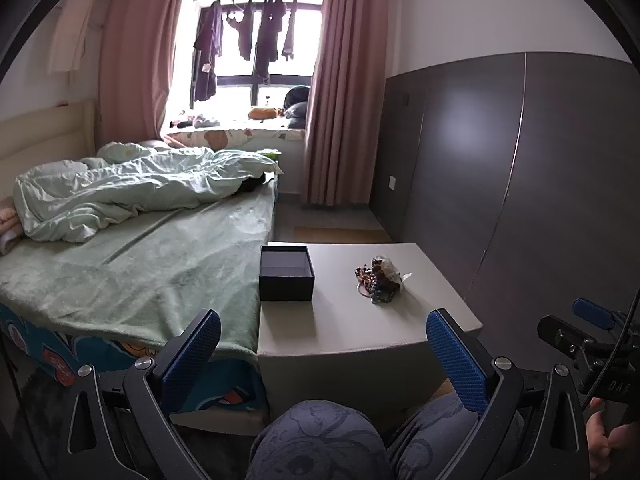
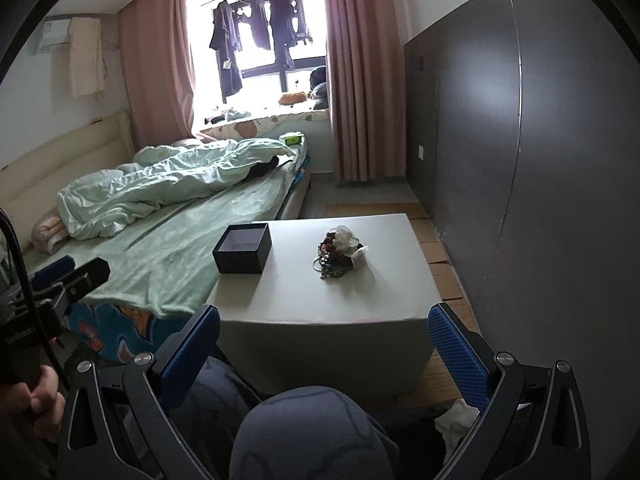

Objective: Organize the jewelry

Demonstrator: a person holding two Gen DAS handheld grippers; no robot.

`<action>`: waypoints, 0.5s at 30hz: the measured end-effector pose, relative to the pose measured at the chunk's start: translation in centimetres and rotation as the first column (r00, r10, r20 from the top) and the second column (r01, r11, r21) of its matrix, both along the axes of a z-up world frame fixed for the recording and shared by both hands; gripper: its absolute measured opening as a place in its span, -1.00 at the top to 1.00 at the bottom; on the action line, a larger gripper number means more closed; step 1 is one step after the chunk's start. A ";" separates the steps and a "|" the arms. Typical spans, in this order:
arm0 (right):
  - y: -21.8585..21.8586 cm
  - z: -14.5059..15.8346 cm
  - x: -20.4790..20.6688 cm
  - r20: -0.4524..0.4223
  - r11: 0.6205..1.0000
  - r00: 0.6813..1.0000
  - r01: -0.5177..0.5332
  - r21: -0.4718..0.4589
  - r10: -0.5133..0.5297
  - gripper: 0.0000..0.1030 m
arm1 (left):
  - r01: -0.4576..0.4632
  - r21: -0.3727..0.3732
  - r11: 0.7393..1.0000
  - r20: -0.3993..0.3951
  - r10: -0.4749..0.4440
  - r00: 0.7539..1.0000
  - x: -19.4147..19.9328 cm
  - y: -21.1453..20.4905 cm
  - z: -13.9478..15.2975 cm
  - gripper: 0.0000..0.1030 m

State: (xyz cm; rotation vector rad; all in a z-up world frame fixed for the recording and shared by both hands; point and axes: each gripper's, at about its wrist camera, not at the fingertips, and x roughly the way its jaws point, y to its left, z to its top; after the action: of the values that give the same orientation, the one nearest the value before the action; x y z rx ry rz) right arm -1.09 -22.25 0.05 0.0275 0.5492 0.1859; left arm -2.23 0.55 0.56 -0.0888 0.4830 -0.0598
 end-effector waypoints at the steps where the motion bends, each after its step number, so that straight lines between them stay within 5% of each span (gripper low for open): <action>1: 0.1 0.0 0.0 0.002 1.000 1.000 0.002 0.001 -0.002 -1.00 | -0.001 0.002 1.000 0.000 0.001 1.000 0.0 0.0 0.0 -0.99; 15: 0.3 -0.2 -0.3 0.011 1.000 1.000 0.007 0.001 -0.007 -1.00 | 0.004 0.004 1.000 0.002 -0.004 1.000 -0.1 0.4 0.1 -0.99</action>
State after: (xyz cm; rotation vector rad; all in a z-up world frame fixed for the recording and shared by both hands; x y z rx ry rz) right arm -1.37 -22.00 -0.19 0.0289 0.5375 0.1789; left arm -2.33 0.98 0.70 -0.0836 0.4809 -0.0626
